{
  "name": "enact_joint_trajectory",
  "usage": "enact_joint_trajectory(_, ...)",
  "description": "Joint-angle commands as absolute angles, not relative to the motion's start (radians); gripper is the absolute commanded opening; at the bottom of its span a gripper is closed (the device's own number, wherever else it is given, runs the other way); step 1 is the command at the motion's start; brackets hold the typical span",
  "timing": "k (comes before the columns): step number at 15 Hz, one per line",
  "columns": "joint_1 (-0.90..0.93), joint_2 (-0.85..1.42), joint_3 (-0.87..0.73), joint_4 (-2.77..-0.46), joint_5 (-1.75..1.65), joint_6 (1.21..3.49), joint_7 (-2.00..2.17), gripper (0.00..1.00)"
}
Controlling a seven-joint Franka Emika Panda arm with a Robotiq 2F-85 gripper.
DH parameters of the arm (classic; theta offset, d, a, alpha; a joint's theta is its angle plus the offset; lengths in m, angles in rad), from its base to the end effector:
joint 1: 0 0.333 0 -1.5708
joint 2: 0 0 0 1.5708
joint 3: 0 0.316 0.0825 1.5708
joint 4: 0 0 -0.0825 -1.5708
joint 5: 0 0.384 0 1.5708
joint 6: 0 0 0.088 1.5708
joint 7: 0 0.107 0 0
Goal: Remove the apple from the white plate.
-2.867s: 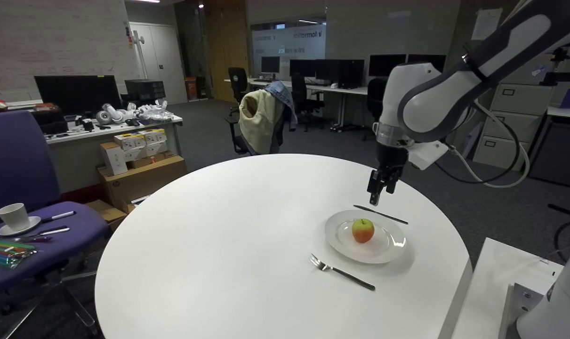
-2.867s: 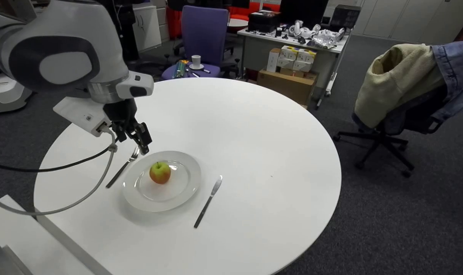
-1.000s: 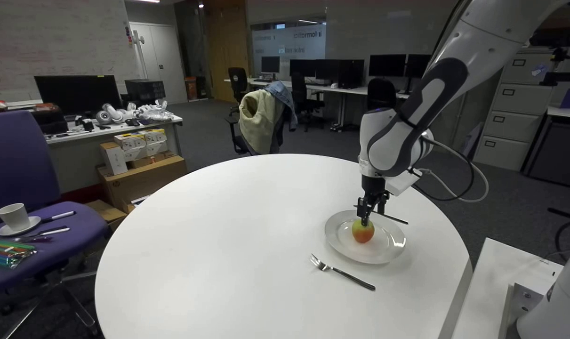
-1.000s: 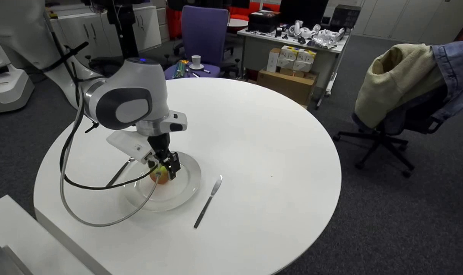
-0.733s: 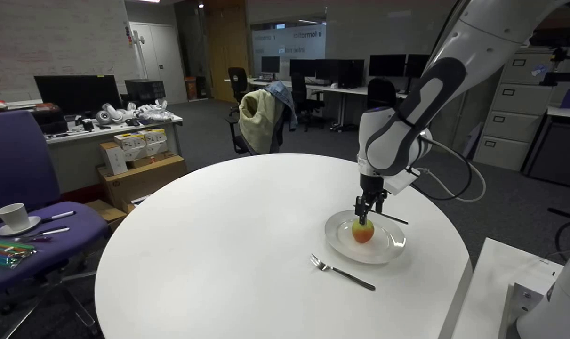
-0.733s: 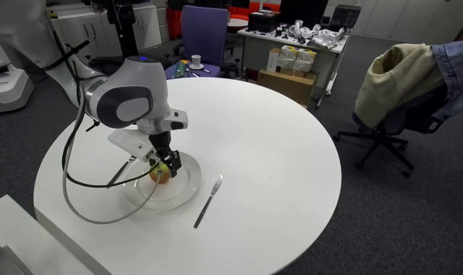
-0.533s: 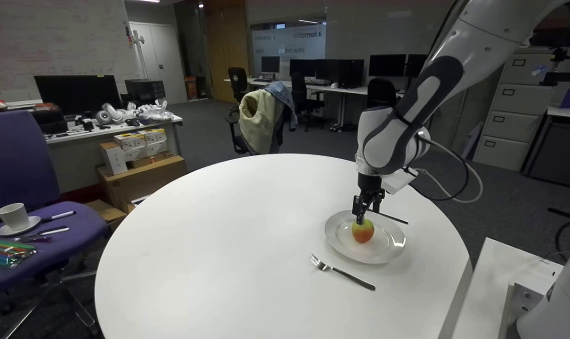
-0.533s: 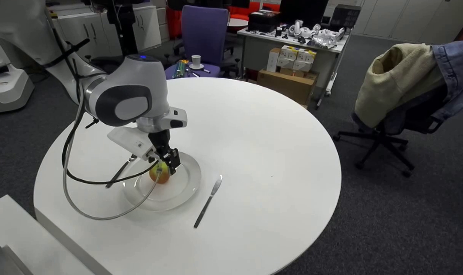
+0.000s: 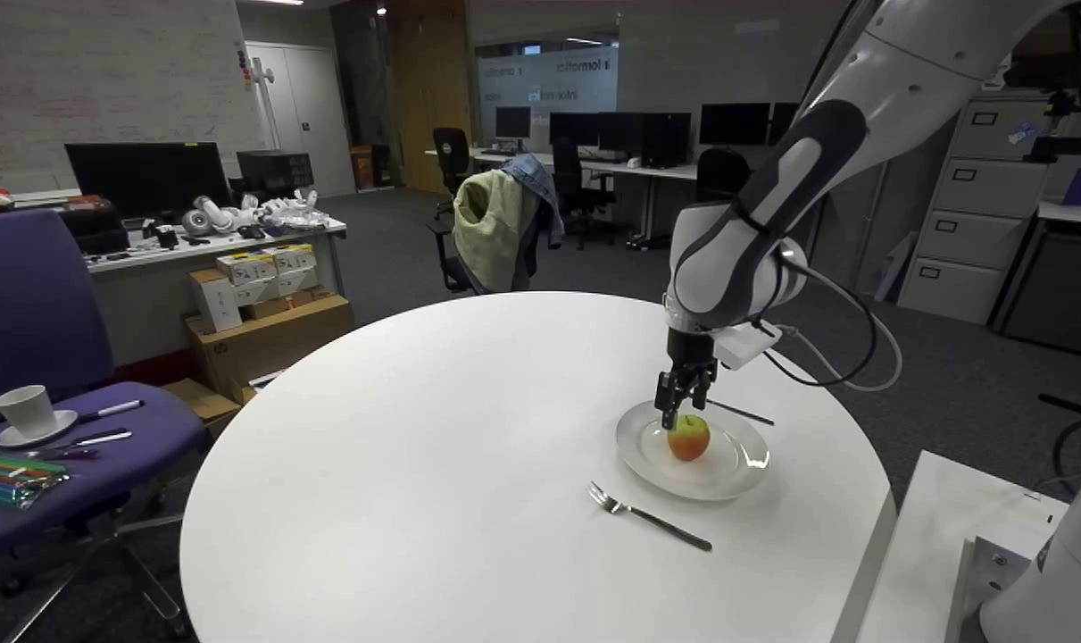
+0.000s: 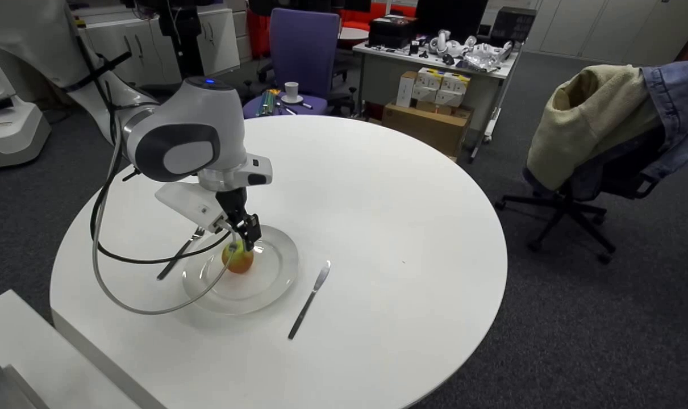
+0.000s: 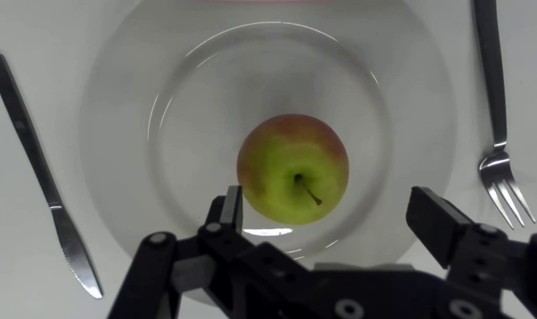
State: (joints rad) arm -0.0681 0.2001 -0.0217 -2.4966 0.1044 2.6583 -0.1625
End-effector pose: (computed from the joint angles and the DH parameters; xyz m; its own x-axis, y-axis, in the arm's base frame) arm 0.4649 -0.0452 0.2049 0.9993 -0.0196 -0.0329 -0.0211 -0.9987 -0.0465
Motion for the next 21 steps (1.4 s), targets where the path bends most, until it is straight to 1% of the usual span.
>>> enact_joint_trajectory(1, -0.089, 0.226, -0.003, -2.48, 0.135, 2.675, -0.214, 1.0)
enact_joint_trajectory(9, -0.085, 0.258, -0.003, -2.472, 0.108, 2.673, -0.205, 1.0)
enact_joint_trajectory(21, -0.07, 0.241, -0.028, -2.479, 0.01, 2.654, -0.188, 1.0)
